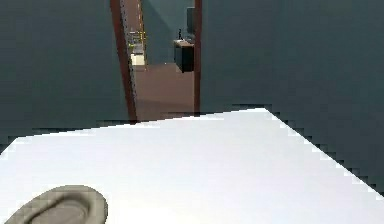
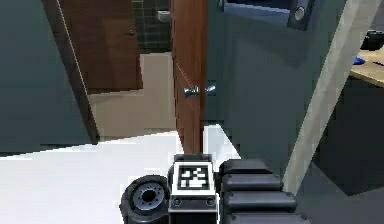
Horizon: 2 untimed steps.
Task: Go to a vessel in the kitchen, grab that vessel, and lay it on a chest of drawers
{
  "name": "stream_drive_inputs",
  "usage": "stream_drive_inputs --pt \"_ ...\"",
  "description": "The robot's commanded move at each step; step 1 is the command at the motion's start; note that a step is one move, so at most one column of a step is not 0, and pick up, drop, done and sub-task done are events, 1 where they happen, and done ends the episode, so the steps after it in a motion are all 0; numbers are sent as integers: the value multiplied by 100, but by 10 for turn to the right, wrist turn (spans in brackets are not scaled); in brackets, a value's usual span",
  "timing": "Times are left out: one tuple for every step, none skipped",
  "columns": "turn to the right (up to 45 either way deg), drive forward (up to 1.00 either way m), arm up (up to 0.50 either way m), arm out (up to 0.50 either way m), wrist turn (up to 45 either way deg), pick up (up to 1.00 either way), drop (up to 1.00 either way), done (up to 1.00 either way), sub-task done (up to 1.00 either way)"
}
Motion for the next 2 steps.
stream_drive_inputs --pt "60 0 0 0 0 0 0 0 0" --pt "0 90 0 0 0 0 0 0 0"
